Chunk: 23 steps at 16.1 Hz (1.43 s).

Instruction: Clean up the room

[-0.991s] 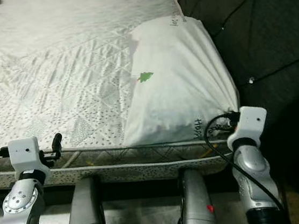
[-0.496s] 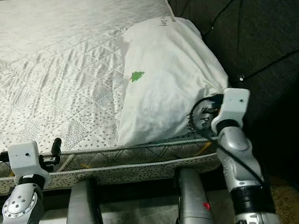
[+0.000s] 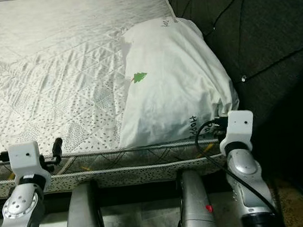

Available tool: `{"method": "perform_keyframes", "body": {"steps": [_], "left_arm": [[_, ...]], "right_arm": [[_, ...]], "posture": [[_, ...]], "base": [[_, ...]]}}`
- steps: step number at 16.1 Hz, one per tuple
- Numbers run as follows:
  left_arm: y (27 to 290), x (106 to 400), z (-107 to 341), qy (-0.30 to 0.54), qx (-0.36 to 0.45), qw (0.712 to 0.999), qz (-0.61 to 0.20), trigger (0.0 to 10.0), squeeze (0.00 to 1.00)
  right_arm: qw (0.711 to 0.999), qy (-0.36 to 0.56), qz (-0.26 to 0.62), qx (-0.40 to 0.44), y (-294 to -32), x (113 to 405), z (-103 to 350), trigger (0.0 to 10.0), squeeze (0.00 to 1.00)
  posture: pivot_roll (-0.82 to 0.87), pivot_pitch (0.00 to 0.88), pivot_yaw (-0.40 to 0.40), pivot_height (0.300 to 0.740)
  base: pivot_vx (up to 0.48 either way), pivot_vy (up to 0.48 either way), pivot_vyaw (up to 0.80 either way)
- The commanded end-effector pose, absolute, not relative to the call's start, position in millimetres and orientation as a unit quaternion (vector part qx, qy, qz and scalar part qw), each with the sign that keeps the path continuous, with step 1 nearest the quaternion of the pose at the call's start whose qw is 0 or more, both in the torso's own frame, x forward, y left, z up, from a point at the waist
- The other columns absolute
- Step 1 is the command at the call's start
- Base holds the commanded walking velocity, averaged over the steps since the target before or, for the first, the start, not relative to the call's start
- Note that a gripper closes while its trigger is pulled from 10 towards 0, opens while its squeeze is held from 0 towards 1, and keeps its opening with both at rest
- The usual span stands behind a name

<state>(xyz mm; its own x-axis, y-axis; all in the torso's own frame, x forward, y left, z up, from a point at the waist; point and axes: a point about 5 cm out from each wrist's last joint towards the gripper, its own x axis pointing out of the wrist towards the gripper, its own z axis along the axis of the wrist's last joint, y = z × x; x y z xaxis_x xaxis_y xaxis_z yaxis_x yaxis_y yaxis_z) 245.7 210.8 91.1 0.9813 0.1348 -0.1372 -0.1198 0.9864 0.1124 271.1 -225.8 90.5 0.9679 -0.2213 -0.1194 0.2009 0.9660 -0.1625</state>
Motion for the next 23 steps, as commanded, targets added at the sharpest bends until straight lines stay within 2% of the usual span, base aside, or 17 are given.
{"method": "perform_keyframes", "body": {"steps": [1, 5, 8, 9, 12, 13, 23], "left_arm": [[207.5, 250.3, 95.4, 0.061, 0.056, 0.995, 0.056, 10.0, 0.0], [207.7, 257.7, 103.8, 0.043, 0.053, 0.996, 0.065, 10.0, 0.0], [206.0, 257.5, 104.1, 0.038, 0.048, 0.996, 0.072, 10.0, 0.0], [202.4, 257.0, 103.5, 0.036, 0.044, 0.996, 0.071, 10.0, 0.0], [199.1, 258.9, 102.8, 0.036, 0.042, 0.996, 0.068, 10.0, 0.0], [199.0, 260.0, 103.5, 0.035, 0.041, 0.996, 0.068, 10.0, 0.0], [194.9, 264.4, 105.5, 0.027, 0.035, 0.997, 0.059, 10.0, 0.0]], "right_arm": [[0.987, 0.026, -0.093, -0.127, -220.5, 274.1, 105.4, 10.0, 1.0], [0.98, -0.07, -0.083, -0.168, -202.2, 293.6, 140.1, 10.0, 1.0], [0.985, -0.101, -0.039, -0.131, -180.0, 301.3, 150.8, 10.0, 1.0], [0.995, -0.077, 0.016, -0.052, -161.4, 305.0, 145.5, 10.0, 1.0], [0.998, -0.04, 0.046, -0.018, -145.4, 310.1, 130.4, 10.0, 1.0], [0.998, -0.038, 0.053, -0.014, -141.9, 312.1, 130.0, 10.0, 0.0], [0.997, -0.047, 0.065, -0.007, -142.5, 322.8, 136.9, 10.0, 0.0]], "posture": [[0.01, 0.0, -0.02, 0.509], [0.02, 0.0, -0.022, 0.509], [0.01, 0.0, -0.017, 0.509], [0.01, 0.0, -0.016, 0.509], [0.01, 0.0, -0.018, 0.519], [0.01, 0.0, -0.018, 0.529], [0.01, 0.0, -0.02, 0.644]], "base": [[0.0, 0.0, 0.0], [0.0, 0.0, 0.0], [0.0, 0.0, 0.0], [0.0, 0.0, 0.0], [0.0, 0.0, 0.0], [0.0, 0.0, 0.0], [0.0, 0.0, 0.0]]}}
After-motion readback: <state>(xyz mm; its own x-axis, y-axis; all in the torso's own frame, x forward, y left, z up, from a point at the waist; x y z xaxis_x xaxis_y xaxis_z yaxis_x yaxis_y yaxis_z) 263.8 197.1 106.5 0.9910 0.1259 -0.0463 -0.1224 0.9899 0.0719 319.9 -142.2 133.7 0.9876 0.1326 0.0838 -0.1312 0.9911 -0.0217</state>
